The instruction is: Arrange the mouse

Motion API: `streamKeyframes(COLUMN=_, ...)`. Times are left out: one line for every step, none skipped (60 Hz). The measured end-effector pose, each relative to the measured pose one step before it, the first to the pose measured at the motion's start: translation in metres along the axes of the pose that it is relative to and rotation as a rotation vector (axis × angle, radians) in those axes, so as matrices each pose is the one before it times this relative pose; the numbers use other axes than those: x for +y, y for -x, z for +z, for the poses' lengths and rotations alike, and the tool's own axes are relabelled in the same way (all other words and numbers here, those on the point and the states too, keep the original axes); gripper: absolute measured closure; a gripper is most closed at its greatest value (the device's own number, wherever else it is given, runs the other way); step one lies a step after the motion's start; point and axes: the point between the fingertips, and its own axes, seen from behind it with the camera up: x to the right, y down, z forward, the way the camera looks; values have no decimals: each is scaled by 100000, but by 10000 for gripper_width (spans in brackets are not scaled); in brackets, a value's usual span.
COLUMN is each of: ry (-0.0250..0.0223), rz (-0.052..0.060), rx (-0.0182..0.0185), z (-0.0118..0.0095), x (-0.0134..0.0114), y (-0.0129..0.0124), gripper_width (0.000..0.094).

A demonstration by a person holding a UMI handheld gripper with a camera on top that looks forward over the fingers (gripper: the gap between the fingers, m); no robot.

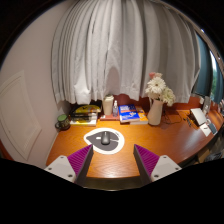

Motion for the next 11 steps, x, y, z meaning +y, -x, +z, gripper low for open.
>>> streamKeyframes(ry=-106, rz=-45, rx=-128, z=-3, x=92, y=-86, gripper_width=129)
streamKeyframes(ry=-52, rz=-46, rx=-75, z=-89, x=22, y=-3, gripper_width=130)
streamKeyframes(ry=24, rz=26, rx=-90, z=-94, x=52, y=20, gripper_width=130)
streamKeyframes(ry=-112, rz=43, rx=-142, z=-77, x=-26, y=-56, gripper_width=130)
streamKeyframes(ry=5, rz=24, rx=-16, z=-69, x=25, y=-1, gripper_width=129)
streamKeyframes(ry=-106, rz=18, rx=-108, z=-71, x=35, y=-27, gripper_width=128)
streamKeyframes(ry=-37, rz=34, rx=-75, z=-70, x=26, y=-13, gripper_width=128)
streamKeyframes(ry=54, rz=49, rx=-61, z=-58, x=48, y=-19, gripper_width=128)
streamKeyframes(ry=144, rz=-8, rx=-49, z=-45, x=77, y=-31, gripper_width=129)
streamKeyframes(ry=179, rz=-6, rx=-64, z=-28, x=83, y=7, gripper_width=129)
streamKeyframes(ry=114, rz=-83, rx=-11, z=-9, x=74, y=-18, gripper_width=130)
